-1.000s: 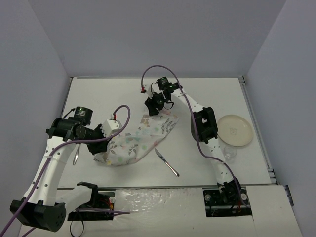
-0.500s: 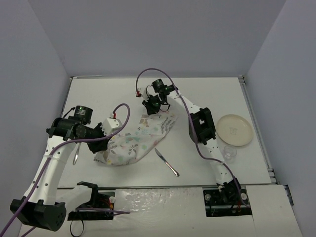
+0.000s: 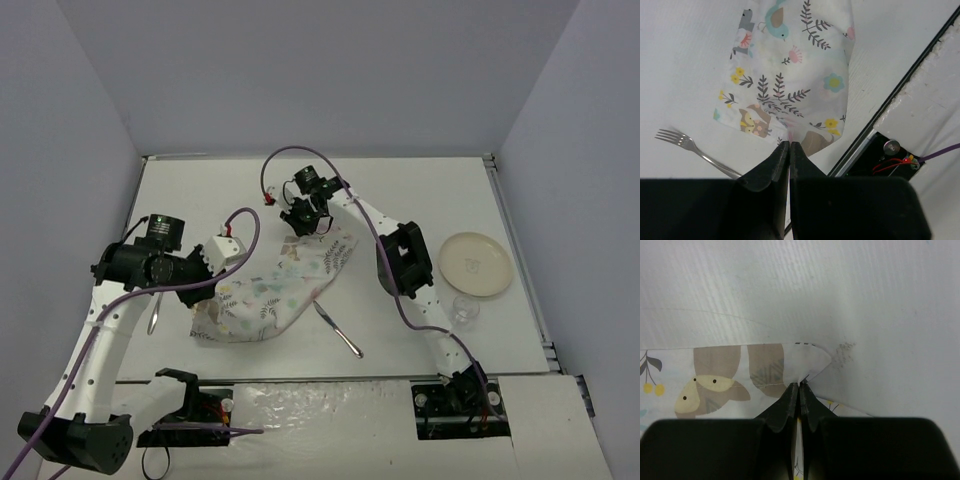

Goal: Set the dinner table for one person

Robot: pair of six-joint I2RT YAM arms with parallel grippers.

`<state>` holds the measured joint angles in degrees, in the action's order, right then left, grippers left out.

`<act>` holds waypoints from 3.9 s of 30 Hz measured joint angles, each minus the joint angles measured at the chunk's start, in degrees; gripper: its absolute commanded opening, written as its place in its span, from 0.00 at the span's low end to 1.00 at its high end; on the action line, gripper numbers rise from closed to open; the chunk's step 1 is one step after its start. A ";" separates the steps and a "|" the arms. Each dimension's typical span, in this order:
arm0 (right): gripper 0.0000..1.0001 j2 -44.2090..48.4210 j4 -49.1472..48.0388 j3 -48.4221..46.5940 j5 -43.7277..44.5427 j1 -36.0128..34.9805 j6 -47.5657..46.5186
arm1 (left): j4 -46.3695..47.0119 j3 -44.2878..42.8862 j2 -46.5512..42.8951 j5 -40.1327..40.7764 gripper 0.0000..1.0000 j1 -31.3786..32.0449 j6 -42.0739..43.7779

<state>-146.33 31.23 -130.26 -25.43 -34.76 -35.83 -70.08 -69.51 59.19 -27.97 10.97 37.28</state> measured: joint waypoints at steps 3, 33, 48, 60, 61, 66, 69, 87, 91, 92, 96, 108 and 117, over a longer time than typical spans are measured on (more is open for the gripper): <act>0.00 1.76 0.38 0.96 8.13 -0.23 0.63 | 2.26 -1.76 0.41 2.61 0.00 0.01 -1.90; 0.00 60.79 -4.78 44.50 17.44 3.82 0.19 | 15.02 -16.44 -0.03 13.32 0.00 -0.50 -7.70; 0.00 43.94 2.28 54.25 11.22 -0.14 -0.06 | 13.87 -7.73 -0.67 13.22 0.00 -0.55 -7.24; 0.00 51.83 -4.89 52.82 17.84 1.26 0.63 | 17.45 -8.47 -1.08 20.57 0.00 -0.55 -9.04; 0.00 53.94 -6.49 52.11 18.58 2.66 0.84 | 18.39 -9.00 -0.93 21.93 0.00 -0.56 -9.76; 0.00 64.39 -14.64 49.18 22.27 9.55 1.67 | 23.59 -13.14 -0.09 28.05 0.00 -1.00 -13.53; 0.00 68.87 -16.74 48.79 23.10 10.51 2.05 | 25.16 -16.56 0.08 29.33 0.00 -1.28 -15.34; 0.00 77.92 -12.93 40.44 19.02 18.77 6.21 | 27.00 -39.09 9.26 33.04 0.00 -1.30 -24.90; 0.00 81.16 -12.48 38.11 16.09 22.06 7.89 | 26.43 -38.23 10.74 31.46 0.00 -1.36 -26.08; 0.00 81.89 -12.26 37.89 15.32 22.59 8.38 | 26.31 -37.89 10.47 30.86 0.00 -1.36 -26.25; 0.00 84.02 -10.26 36.38 11.30 25.18 10.58 | 25.55 -35.92 6.89 28.33 0.00 -1.54 -26.72; 0.00 86.61 -8.61 35.74 -0.04 31.84 17.27 | 23.22 -34.40 -3.42 21.85 0.00 -1.84 -26.89; 0.00 79.44 -9.09 35.85 1.08 32.04 16.93 | 24.52 -33.98 6.93 24.69 0.00 -1.56 -23.51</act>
<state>-66.89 22.14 -94.41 -24.35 -2.72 -18.89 -45.56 -103.49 66.13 -3.28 9.41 13.76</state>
